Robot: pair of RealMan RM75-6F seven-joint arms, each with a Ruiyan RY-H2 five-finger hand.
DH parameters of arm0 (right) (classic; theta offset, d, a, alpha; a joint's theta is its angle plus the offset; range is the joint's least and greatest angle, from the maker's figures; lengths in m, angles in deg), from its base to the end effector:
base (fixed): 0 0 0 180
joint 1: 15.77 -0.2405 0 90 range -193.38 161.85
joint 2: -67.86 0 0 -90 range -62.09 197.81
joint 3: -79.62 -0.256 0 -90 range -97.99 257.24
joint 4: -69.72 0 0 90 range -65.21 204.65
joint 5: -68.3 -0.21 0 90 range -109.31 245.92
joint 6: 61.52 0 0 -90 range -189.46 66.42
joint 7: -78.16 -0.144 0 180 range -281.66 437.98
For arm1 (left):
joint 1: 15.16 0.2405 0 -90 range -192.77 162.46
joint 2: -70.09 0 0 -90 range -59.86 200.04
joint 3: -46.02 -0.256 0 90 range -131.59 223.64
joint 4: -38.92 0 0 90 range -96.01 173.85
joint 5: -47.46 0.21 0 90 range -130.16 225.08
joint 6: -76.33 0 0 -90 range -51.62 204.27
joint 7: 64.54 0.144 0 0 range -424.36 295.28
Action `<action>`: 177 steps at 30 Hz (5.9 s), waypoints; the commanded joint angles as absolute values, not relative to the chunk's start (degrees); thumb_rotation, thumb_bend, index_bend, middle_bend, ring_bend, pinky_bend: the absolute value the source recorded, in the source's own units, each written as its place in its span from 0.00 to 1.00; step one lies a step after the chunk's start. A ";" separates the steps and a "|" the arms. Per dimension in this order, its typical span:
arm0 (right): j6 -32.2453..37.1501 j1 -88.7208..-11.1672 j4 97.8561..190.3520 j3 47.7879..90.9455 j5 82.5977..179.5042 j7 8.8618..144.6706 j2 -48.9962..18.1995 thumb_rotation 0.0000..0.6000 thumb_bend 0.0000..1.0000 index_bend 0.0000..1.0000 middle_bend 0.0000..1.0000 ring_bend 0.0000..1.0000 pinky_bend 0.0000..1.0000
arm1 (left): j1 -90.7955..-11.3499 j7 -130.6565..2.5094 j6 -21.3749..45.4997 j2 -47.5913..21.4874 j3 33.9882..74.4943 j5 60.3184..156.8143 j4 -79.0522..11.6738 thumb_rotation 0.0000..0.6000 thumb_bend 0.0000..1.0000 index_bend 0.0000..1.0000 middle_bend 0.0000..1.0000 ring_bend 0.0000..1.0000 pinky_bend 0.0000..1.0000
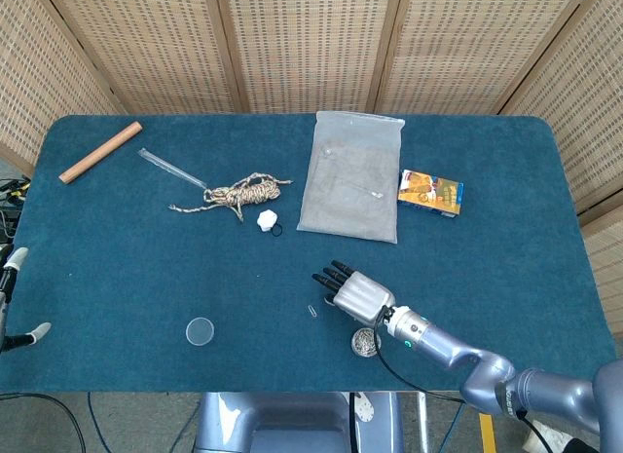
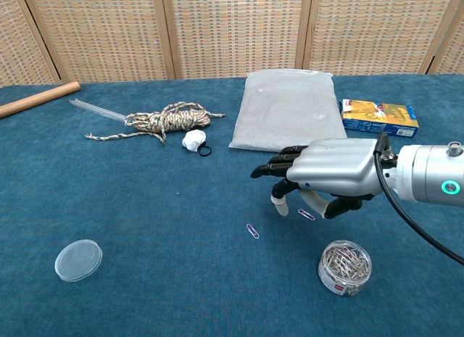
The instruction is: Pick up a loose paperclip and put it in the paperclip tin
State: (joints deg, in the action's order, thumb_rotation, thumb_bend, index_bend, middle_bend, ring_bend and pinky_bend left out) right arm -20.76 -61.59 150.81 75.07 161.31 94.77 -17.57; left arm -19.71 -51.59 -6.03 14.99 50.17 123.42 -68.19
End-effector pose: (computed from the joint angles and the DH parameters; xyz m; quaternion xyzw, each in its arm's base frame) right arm -0.1408 -0.3151 -0.0421 0.9061 -0.1562 0.2758 0.2804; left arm -0.2936 0.1785 0.1881 -0.5803 -0.4014 -0.3102 0.6372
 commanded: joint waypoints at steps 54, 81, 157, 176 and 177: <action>-16.54 -64.05 141.13 75.20 153.96 84.73 -19.91 1.00 0.33 0.43 0.00 0.00 0.00 | -20.46 -49.87 -6.01 14.08 49.26 123.54 -68.12 1.00 0.00 0.00 0.00 0.00 0.00; -13.83 -64.43 131.12 79.50 158.43 82.38 -25.20 1.00 0.30 0.45 0.00 0.00 0.04 | -20.69 -50.38 -5.48 14.58 49.25 122.88 -68.14 1.00 0.00 0.00 0.00 0.00 0.00; -3.34 -63.36 124.49 81.93 164.77 75.91 -28.03 1.00 0.65 0.63 0.04 0.00 0.11 | -20.81 -50.61 -5.36 14.49 48.75 123.52 -67.96 1.00 0.00 0.00 0.00 0.00 0.00; 2.55 -63.80 147.17 88.05 176.40 80.36 -15.92 1.00 0.65 0.63 0.04 0.00 0.11 | -20.75 -50.81 -5.40 14.56 48.50 124.16 -68.09 1.00 0.00 0.00 0.00 0.00 0.00; 2.49 -63.73 147.29 88.14 176.46 80.53 -15.91 1.00 0.65 0.63 0.04 0.00 0.11 | -20.73 -50.82 -5.42 14.56 48.48 124.21 -68.09 1.00 0.00 0.00 0.00 0.00 0.00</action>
State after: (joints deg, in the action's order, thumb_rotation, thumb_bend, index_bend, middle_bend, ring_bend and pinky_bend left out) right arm 2.49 -63.79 147.19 88.04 176.37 80.44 -15.98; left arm -20.73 -50.81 -5.42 14.56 48.48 124.21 -68.09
